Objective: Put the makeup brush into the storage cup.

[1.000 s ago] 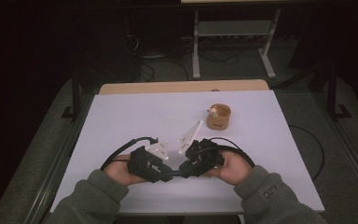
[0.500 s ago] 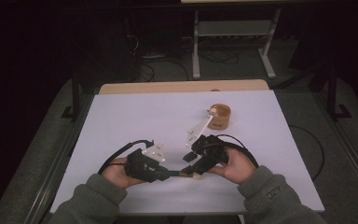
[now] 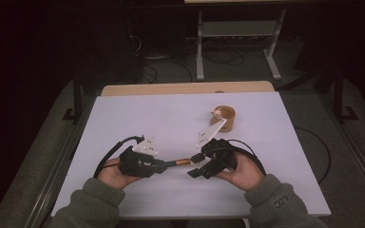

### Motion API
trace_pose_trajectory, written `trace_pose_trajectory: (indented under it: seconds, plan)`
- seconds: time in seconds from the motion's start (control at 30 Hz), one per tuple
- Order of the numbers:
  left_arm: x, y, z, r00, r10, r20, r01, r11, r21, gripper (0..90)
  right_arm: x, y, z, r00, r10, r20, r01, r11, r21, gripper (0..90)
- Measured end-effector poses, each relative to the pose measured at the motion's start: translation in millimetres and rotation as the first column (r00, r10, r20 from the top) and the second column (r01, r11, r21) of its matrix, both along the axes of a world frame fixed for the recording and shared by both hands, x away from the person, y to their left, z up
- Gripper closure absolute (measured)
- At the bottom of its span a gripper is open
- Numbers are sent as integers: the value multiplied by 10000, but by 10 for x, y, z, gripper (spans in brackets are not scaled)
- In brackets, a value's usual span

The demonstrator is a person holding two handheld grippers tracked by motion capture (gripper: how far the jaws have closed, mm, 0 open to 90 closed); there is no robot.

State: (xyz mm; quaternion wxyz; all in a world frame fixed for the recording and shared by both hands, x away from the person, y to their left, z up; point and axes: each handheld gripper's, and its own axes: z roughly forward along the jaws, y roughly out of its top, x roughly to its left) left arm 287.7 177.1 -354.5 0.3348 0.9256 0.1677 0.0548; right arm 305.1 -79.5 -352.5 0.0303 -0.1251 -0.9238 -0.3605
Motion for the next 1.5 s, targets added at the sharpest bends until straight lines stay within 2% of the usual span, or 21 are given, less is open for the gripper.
trace_pose_trajectory:
  seconds: [0.1, 0.13, 0.2, 0.27, 0.33, 0.37, 0.5, 0.53, 0.6, 0.77, 0.83, 0.97, 1.0, 1.03, 1.07, 1.2, 1.27, 1.37, 1.4, 1.47, 1.5]
  plan:
    - [12, 40, 32, 9998, 157, 77, -156, 9998, -100, 769, 14, -6, -57, 9997, -72, -237, 73, 10000, 53, 487]
    - [19, 61, 46, 9993, 340, 169, -335, 9990, -298, 769, 27, -3, -92, 9994, -100, -342, 102, 9999, 43, 489]
    - [27, 77, 60, 9992, 359, 195, -353, 9989, -296, 769, 33, 1, -110, 9991, -136, -401, 138, 9999, 60, 490]
    - [33, 109, 90, 9978, 633, 211, -618, 9960, -650, 769, 50, 21, -156, 9978, -231, -615, 238, 9997, 102, 492]
    - [42, 122, 101, 9975, 645, 292, -623, 9954, -726, 769, 62, 28, -170, 9977, -236, -631, 246, 9996, 143, 491]
    - [41, 126, 108, 9963, 797, 308, -763, 9921, -994, 769, 76, 34, -183, 9975, -277, -656, 291, 9994, 192, 488]
    - [48, 140, 133, 9951, 955, 271, -905, 9850, -1471, 768, 129, 56, -196, 9953, -594, -763, 635, 9966, 524, 479]
    - [49, 137, 129, 9945, 1023, 237, -971, 9816, -1644, 768, 148, 54, -178, 9912, -933, -935, 1004, 9922, 743, 476]
    - [53, 133, 120, 9947, 1014, 183, -969, 9808, -1691, 768, 165, 50, -177, 9907, -993, -933, 1074, 9905, 855, 472]
    - [63, 98, 22, 9932, 1166, 13, -1147, 9788, -1698, 768, 227, 1, -122, 9768, -1719, -1279, 1907, 9697, 1529, 488]
    - [85, 86, -30, 9917, 1276, -160, -1284, 9754, -1790, 768, 231, -6, -112, 9733, -1985, -1150, 2153, 9634, 1599, 489]
    - [103, 51, -90, 9902, 1380, -202, -1395, 9762, -1661, 767, 234, -13, -101, 9676, -2277, -1087, 2430, 9569, 1591, 485]
    - [121, 42, -117, 9900, 1386, -281, -1413, 9766, -1619, 767, 233, -15, -94, 9644, -2415, -1077, 2571, 9516, 1685, 482]
    - [121, 42, -117, 9900, 1386, -281, -1413, 9766, -1619, 767, 233, -15, -94, 9644, -2415, -1077, 2571, 9516, 1685, 482]
    - [132, 18, -150, 9886, 1424, -495, -1489, 9739, -1714, 767, 231, -16, -89, 9628, -2429, -1182, 2619, 9464, 1891, 486]
    - [137, -49, -186, 9877, 1430, -628, -1516, 9744, -1658, 767, 209, 47, -80, 9652, -2376, -1088, 2554, 9459, 2001, 487]
    - [142, -96, -212, 9884, 1360, -681, -1451, 9773, -1545, 767, 208, 59, -80, 9661, -2361, -1041, 2531, 9455, 2047, 487]
    - [124, -185, -260, 9897, 1231, -738, -1323, 9817, -1369, 768, 206, 70, -51, 9665, -2301, -1134, 2514, 9378, 2395, 498]
    - [134, -200, -262, 9937, 995, -513, -1046, 9885, -1093, 768, 211, 72, -32, 9673, -2303, -1060, 2504, 9331, 2581, 514]
    - [118, -252, -278, 9938, 953, -568, -1012, 9885, -1128, 768, 206, 75, -22, 9660, -2325, -1126, 2545, 9317, 2592, 529]
    - [115, -267, -281, 9941, 903, -597, -964, 9894, -1089, 768, 209, 79, -18, 9684, -2251, -1076, 2462, 9326, 2639, 551]
